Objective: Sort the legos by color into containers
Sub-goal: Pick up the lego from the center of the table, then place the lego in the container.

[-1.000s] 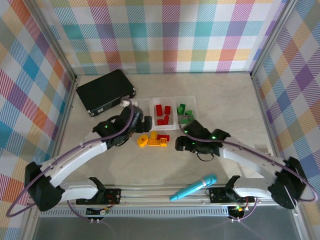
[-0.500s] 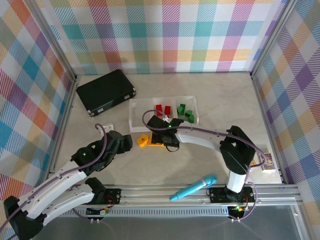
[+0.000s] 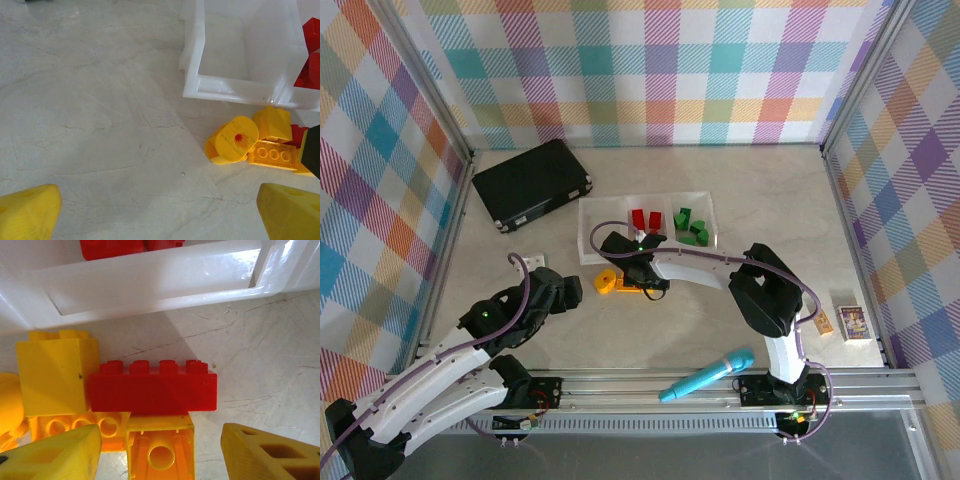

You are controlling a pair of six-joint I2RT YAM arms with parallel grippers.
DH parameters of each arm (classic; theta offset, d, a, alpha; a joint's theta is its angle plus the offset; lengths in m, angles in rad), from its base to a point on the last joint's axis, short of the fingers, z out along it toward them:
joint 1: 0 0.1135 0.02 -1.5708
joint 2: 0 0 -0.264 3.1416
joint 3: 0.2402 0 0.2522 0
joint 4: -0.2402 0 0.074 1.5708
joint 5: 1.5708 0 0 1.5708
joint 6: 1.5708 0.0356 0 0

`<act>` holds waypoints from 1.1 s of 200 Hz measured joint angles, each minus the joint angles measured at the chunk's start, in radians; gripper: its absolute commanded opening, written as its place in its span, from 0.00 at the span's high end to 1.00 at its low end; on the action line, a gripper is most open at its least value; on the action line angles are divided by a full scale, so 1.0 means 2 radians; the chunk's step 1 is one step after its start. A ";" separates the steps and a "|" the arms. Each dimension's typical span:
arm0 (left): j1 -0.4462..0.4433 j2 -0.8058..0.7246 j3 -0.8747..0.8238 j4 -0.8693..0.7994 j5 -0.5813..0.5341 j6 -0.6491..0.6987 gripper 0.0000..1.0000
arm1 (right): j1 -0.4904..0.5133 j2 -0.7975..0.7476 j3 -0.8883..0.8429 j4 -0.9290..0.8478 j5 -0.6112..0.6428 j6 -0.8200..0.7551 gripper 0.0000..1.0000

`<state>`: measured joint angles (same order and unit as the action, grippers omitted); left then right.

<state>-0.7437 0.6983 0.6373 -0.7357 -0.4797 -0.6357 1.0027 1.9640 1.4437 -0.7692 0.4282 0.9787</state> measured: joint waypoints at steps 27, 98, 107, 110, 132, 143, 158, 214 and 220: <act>0.000 0.000 -0.003 0.000 0.002 0.000 0.00 | 0.000 0.009 0.000 -0.002 0.001 -0.012 0.48; 0.000 -0.007 -0.005 -0.008 0.006 0.000 0.00 | 0.000 0.017 0.003 -0.008 0.002 -0.035 0.86; 0.000 -0.010 -0.006 -0.010 0.006 0.000 0.00 | 0.000 0.014 0.003 -0.010 -0.001 -0.042 0.91; 0.000 -0.011 -0.006 -0.011 0.006 0.000 0.00 | 0.000 0.013 0.003 -0.011 -0.002 -0.042 0.92; 0.000 -0.020 -0.011 -0.013 0.005 -0.003 0.00 | 0.000 -0.014 0.003 -0.017 -0.010 -0.063 0.95; 0.000 -0.029 -0.016 -0.014 0.005 -0.008 0.00 | 0.000 -0.039 0.007 -0.019 -0.012 -0.079 0.96; 0.000 -0.043 -0.028 -0.015 0.005 -0.017 0.00 | -0.001 -0.063 0.036 -0.024 -0.016 -0.106 0.96; 0.000 -0.062 -0.049 -0.015 0.018 -0.046 0.00 | -0.033 -0.016 0.244 -0.014 -0.049 -0.210 0.97; 0.000 -0.062 -0.049 -0.015 0.020 -0.047 0.00 | -0.039 -0.003 0.260 -0.014 -0.054 -0.220 0.97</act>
<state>-0.7433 0.5739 0.5388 -0.7650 -0.4400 -0.7303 0.9245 1.9587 1.9633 -0.7967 0.3195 0.5396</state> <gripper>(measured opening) 0.999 0.257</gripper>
